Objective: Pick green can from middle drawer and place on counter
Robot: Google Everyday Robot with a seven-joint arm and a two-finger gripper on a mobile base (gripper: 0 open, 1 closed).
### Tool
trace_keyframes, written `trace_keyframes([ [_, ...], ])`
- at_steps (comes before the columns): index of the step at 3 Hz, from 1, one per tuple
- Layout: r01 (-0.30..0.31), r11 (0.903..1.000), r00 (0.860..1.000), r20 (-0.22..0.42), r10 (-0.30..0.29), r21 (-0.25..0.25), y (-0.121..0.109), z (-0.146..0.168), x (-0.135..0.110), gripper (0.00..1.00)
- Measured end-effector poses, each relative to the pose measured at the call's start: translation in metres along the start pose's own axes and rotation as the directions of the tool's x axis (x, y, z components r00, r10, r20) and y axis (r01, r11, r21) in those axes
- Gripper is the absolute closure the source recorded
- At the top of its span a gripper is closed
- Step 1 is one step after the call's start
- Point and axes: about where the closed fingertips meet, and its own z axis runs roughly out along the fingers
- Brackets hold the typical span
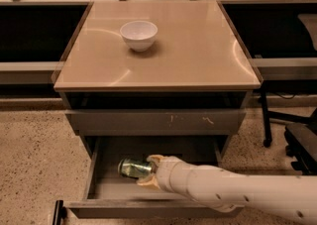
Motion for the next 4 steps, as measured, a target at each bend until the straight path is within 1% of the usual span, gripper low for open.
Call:
trace_keyframes([
  [1, 0.1, 0.9944, 0.993, 0.061, -0.097, -0.034, 0.004, -0.042, -0.036, 1.0],
  [2, 0.213, 0.9716, 0.966, 0.171, -0.194, -0.103, 0.033, -0.068, -0.077, 1.0],
  [3, 0.238, 0.9617, 0.959, 0.191, -0.21, -0.136, 0.049, -0.085, -0.082, 1.0],
  [4, 0.236, 0.9621, 0.959, 0.19, -0.209, -0.136, 0.049, -0.085, -0.082, 1.0],
])
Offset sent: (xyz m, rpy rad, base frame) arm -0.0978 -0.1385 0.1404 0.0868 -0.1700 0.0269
